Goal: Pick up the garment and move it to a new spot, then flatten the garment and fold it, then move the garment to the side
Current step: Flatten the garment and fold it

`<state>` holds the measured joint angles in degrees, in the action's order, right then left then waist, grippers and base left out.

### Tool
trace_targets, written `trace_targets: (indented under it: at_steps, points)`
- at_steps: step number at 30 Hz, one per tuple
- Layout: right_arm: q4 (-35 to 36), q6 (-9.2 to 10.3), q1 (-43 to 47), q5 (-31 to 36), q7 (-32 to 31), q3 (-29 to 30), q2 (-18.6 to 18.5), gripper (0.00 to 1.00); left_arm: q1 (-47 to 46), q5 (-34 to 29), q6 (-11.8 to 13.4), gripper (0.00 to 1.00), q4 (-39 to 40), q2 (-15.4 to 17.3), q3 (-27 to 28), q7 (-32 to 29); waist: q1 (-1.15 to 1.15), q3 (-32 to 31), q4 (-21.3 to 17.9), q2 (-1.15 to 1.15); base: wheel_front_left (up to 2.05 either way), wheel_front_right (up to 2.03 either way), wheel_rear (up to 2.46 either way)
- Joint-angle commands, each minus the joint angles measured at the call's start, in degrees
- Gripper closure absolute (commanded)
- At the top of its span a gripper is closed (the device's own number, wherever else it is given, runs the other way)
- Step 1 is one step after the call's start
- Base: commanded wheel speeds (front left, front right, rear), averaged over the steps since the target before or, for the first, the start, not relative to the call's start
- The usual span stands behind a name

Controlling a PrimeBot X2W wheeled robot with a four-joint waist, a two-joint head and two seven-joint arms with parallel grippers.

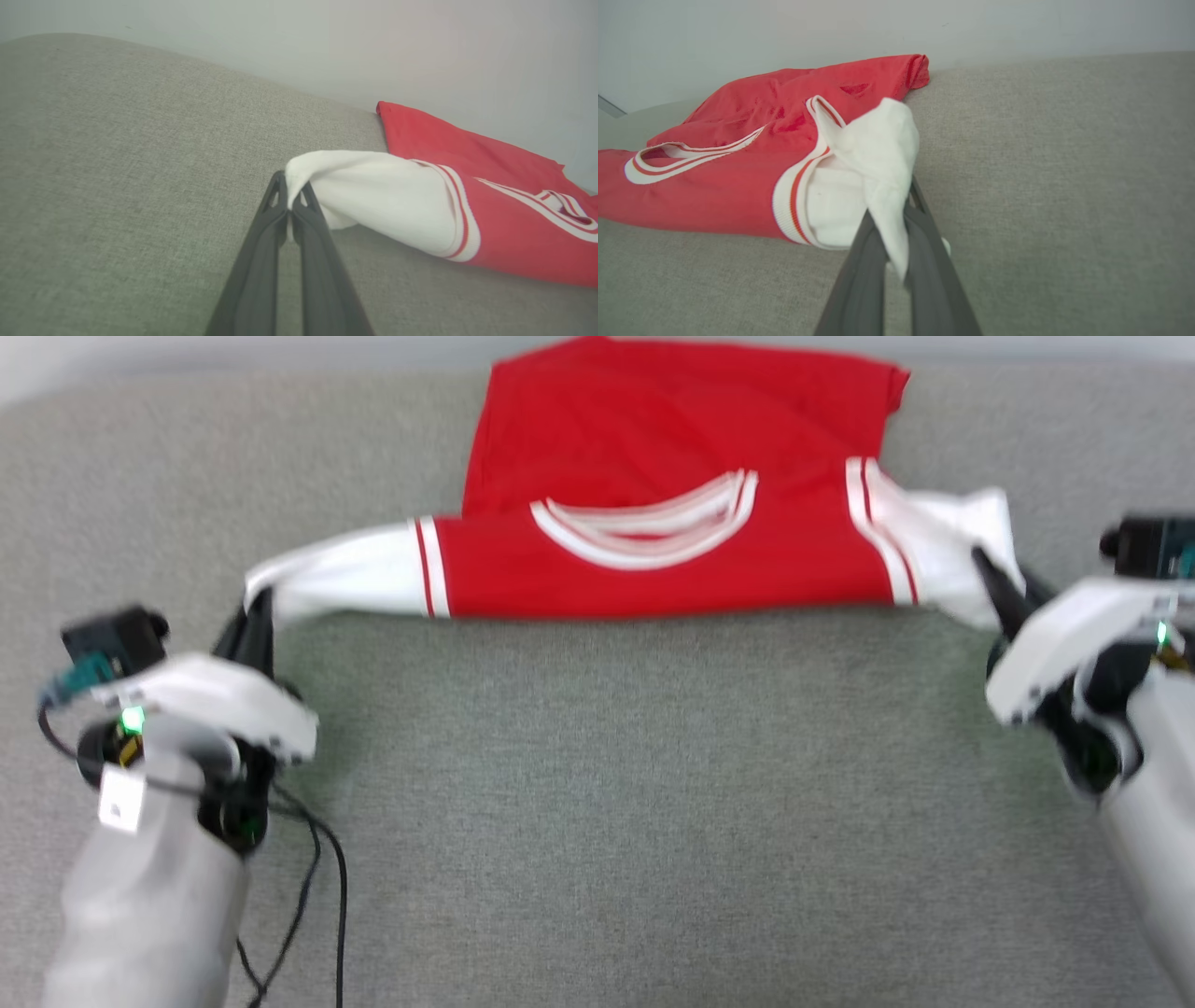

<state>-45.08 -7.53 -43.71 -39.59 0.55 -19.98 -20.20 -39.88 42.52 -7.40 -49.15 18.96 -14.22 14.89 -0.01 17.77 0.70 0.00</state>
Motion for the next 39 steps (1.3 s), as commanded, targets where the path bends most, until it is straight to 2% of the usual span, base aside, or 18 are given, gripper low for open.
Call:
trace_targets:
  at_steps: [1,6,14,20,26,27,28,29,30,31,32,39]
  points:
    - [0.6,0.08,2.5,-0.3,0.4,-0.2,-0.6,1.0,2.1,-0.3,0.0,1.0,1.1,0.4,0.4,0.3,0.01,-3.3,-0.2,0.0,0.0,0.0,0.0]
    - [4.2,0.08,12.0,-1.7,1.8,0.1,-1.4,1.0,13.2,-1.8,1.1,1.0,7.2,0.7,2.3,0.4,0.01,-8.5,-0.3,0.0,0.0,0.0,0.0]
    - [9.3,0.09,27.7,-2.3,2.9,3.1,-0.6,1.0,30.4,-1.4,4.7,1.0,16.8,0.5,3.5,-0.1,0.01,-15.8,-0.1,0.0,0.0,0.0,0.0]
    - [14.0,0.09,38.7,-0.4,2.0,7.4,0.6,1.0,39.0,-2.2,7.3,1.0,23.7,1.7,2.4,-2.1,0.01,-18.5,1.0,0.0,0.0,0.0,0.0]
    - [19.4,0.08,47.3,4.8,-0.5,12.3,2.4,1.0,45.1,-2.3,9.2,1.0,29.7,1.4,1.8,-2.7,0.01,-19.4,1.3,0.0,0.0,0.0,0.0]
    - [20.5,0.08,48.2,6.4,-0.8,12.8,2.6,0.95,45.6,-2.7,9.5,1.0,30.7,1.4,1.6,-2.4,0.01,-19.5,1.4,0.0,0.0,0.0,0.0]
    - [21.4,0.08,49.0,7.3,-1.1,13.4,3.1,0.84,45.9,-2.9,9.6,1.0,31.6,1.1,1.3,-2.1,0.01,-19.4,1.6,0.0,0.0,0.0,0.0]
    - [22.2,0.08,49.8,8.3,-1.6,14.0,3.8,0.77,46.1,-3.6,9.7,1.0,32.6,1.1,0.9,-1.9,0.01,-19.3,1.7,0.0,0.0,0.0,0.0]
    - [23.1,0.08,50.3,9.5,-1.7,14.5,4.2,0.67,46.1,-4.0,9.7,1.0,33.6,1.0,0.6,-1.6,0.01,-19.2,1.9,0.0,0.0,0.0,0.0]
    - [24.2,0.08,50.5,10.1,-1.4,15.1,4.7,0.53,46.0,-4.5,9.6,1.0,34.5,0.9,0.3,-1.4,0.01,-19.1,2.1,0.0,0.0,0.0,0.0]
    - [24.9,0.08,50.7,10.5,-1.8,15.7,5.5,0.0,45.8,-5.1,9.7,1.0,35.4,1.0,0.0,-1.3,0.01,-19.0,2.3,0.0,0.0,0.0,0.0]
    - [29.5,0.07,47.5,11.6,-0.5,20.6,8.1,0.0,44.1,-7.0,10.2,1.0,39.5,0.8,-1.6,-1.5,0.01,-17.9,3.9,0.0,0.0,0.0,0.0]
